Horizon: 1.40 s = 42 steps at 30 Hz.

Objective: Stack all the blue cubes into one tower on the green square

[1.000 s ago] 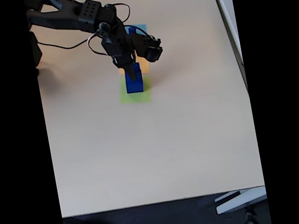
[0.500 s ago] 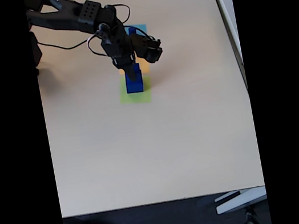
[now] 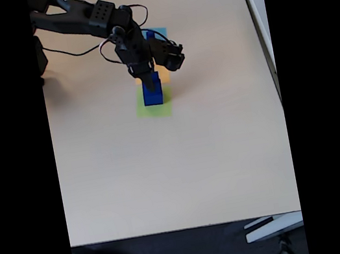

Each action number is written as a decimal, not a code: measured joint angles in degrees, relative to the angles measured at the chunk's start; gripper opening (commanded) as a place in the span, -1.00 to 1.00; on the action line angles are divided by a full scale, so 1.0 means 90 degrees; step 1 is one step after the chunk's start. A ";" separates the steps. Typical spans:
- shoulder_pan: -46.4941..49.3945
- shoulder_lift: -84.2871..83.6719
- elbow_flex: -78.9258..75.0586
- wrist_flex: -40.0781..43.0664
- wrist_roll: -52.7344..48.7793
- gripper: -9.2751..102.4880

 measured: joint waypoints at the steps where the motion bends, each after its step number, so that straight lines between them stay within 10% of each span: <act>1: 0.0000 0.0000 0.0000 0.0000 0.0000 -0.77; 42: 0.0000 0.0000 0.0010 0.0000 0.0000 -0.38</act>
